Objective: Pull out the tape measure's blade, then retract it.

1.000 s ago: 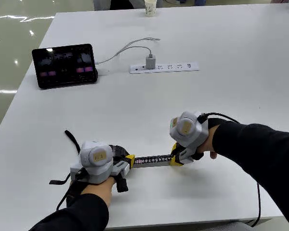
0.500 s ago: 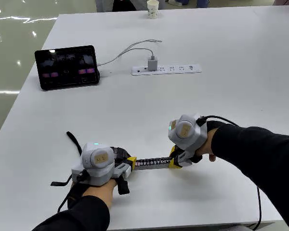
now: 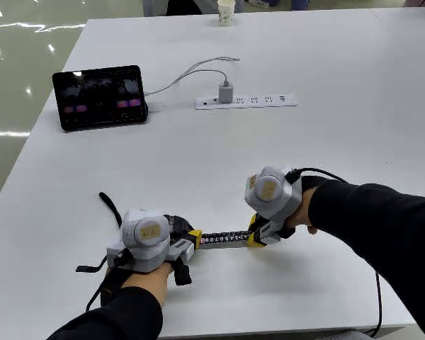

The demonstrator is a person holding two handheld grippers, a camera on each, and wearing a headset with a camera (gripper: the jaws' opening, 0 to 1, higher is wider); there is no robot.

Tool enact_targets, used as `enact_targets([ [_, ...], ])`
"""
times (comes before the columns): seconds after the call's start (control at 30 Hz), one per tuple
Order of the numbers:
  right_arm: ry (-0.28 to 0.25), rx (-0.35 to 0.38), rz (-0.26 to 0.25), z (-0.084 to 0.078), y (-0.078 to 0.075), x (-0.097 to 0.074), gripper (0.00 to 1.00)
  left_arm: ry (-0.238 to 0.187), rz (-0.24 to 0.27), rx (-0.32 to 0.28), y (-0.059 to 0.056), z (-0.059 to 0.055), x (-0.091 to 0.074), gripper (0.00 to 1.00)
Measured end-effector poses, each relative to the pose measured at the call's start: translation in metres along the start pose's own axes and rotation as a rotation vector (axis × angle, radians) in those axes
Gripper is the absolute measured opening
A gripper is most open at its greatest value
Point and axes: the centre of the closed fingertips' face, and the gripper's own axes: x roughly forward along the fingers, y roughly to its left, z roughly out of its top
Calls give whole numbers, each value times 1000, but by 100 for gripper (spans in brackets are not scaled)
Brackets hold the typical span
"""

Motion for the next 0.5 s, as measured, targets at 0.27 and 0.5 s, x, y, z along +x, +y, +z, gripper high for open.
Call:
enact_targets([
  [0.27, -5, -11, -3, 3, 1, 2, 11, 3, -3, 3, -1, -1, -1, 62],
  [0.5, -8, -10, -2, 7, 2, 4, 11, 2, -3, 5, -1, -1, -1, 62],
])
